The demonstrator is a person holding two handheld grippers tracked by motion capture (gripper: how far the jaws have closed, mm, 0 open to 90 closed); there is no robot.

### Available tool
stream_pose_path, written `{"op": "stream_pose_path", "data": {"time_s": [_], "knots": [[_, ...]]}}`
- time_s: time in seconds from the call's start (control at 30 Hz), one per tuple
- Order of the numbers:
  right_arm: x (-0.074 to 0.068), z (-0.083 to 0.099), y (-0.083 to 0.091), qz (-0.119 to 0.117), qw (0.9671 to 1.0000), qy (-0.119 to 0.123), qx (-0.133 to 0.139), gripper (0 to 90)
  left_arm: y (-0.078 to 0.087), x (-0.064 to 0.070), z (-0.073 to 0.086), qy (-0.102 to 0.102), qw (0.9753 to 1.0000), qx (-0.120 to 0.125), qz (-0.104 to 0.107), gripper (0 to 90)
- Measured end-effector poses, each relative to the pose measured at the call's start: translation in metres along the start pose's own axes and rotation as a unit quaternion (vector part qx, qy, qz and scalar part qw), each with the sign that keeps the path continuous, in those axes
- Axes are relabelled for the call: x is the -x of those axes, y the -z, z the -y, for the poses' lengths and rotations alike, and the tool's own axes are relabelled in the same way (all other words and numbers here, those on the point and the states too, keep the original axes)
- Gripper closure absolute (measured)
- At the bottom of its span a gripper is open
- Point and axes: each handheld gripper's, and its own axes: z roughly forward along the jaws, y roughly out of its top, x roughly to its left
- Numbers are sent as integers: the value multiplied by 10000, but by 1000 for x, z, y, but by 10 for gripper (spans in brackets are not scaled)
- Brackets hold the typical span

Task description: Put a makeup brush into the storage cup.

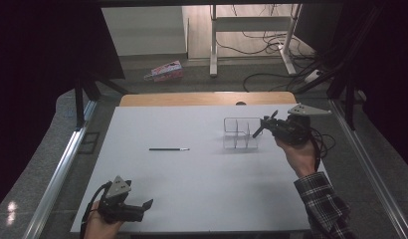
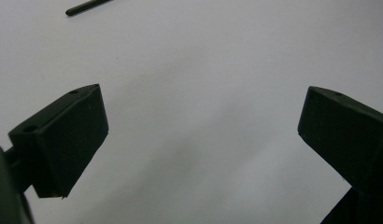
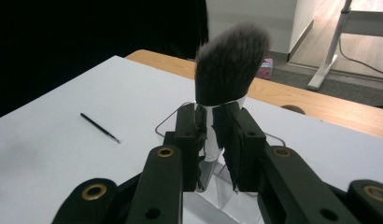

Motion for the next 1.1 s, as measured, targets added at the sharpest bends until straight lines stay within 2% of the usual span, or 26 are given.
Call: {"op": "stream_pose_path", "data": {"time_s": [0.43,0.9,1.1], "knots": [[12,-8,-9,275,9996,55,24,755,0,0,0,-12,10000,32,-14,14],[16,-8,-26,498,9984,235,-92,755,-1,1,-1,20,10000,-7,33,17],[16,-5,-34,526,9981,278,-156,755,-1,1,-1,12,10000,-1,33,18]]}}
